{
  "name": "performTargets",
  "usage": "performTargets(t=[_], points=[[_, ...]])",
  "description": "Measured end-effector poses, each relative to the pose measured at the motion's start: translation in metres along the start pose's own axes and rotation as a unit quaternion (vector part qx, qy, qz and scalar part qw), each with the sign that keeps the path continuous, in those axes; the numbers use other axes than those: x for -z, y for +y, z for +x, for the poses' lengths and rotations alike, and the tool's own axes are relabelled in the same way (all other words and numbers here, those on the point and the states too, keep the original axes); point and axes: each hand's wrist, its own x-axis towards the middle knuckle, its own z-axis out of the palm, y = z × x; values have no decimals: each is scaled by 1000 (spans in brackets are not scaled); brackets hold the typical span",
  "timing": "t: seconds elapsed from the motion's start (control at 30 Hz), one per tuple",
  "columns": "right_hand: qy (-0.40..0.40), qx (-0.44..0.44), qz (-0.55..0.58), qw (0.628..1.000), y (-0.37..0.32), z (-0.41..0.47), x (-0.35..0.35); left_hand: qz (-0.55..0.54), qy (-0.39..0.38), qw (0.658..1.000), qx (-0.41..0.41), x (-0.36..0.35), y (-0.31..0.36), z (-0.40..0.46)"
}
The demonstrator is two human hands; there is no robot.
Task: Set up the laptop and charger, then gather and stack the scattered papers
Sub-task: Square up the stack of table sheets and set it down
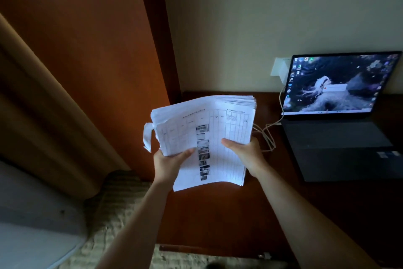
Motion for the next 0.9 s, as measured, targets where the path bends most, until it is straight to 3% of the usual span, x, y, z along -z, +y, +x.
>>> performTargets(t=[0.17,0.33,0.63,0.83,0.9], points=[[15,15,26,999,3,-16,7,-10,55,998,18,-20,7,-19],[29,77,38,996,-23,-37,56,4,76,997,-19,-57,46,-52],[116,54,32,991,-21,-89,222,52,3,997,64,-195,72,-146],[42,57,-15,997,-8,-123,360,9,-57,991,120,-290,75,-196],[51,37,-16,998,-1,-136,394,3,-90,986,140,-319,77,-208]])
